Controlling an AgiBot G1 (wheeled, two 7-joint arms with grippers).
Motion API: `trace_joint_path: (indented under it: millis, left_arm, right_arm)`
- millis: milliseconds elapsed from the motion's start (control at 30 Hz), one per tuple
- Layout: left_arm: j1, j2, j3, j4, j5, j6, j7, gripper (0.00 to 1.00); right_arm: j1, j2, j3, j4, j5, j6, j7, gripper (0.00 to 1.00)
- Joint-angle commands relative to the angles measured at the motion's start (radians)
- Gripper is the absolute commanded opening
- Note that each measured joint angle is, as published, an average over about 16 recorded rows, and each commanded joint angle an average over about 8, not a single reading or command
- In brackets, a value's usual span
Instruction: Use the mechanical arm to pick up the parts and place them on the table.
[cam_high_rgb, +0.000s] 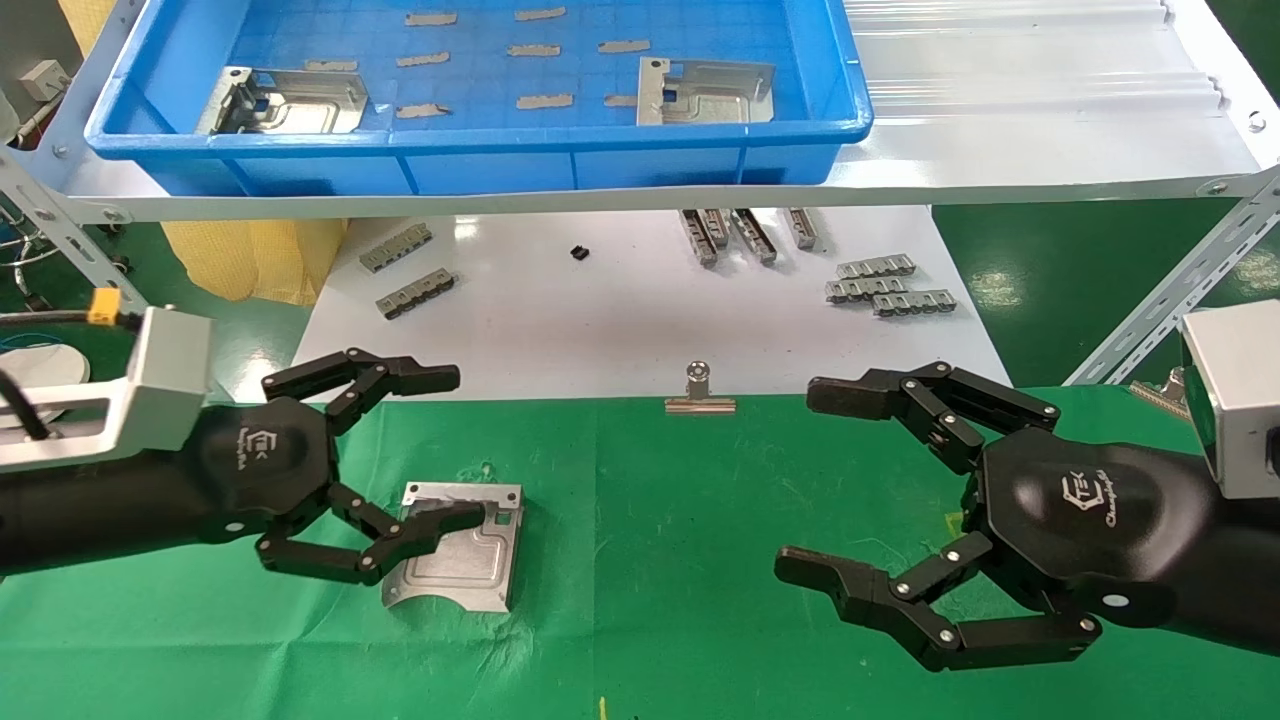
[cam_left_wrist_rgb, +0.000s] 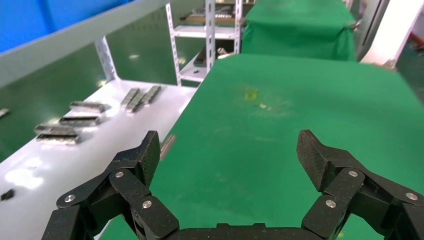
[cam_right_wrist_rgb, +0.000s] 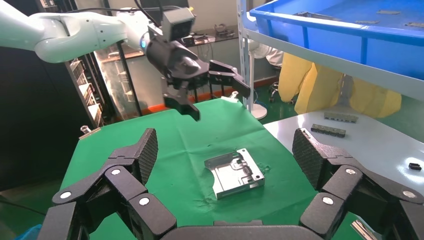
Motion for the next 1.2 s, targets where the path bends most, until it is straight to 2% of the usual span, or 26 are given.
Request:
trace_joint_path:
  millis: [33,667,1200]
  left_arm:
    - [0.023,-0.014,-0.015,-0.043,-0.019,-0.003,-0.025,1.0]
    - [0.225,-0.135,-0.145,-0.434,-0.191,-0.032,-0.244,1.0]
    - [0.229,-0.137,-0.147,-0.439,-0.194,-0.033,-0.246,1.0]
  right_arm:
    - [0.0,0.0,0.0,0.0,0.0,0.0,0.0,1.0]
    - [0.0,0.0,0.0,0.0,0.0,0.0,0.0,1.0]
    - [0.0,0.0,0.0,0.0,0.0,0.0,0.0,1.0]
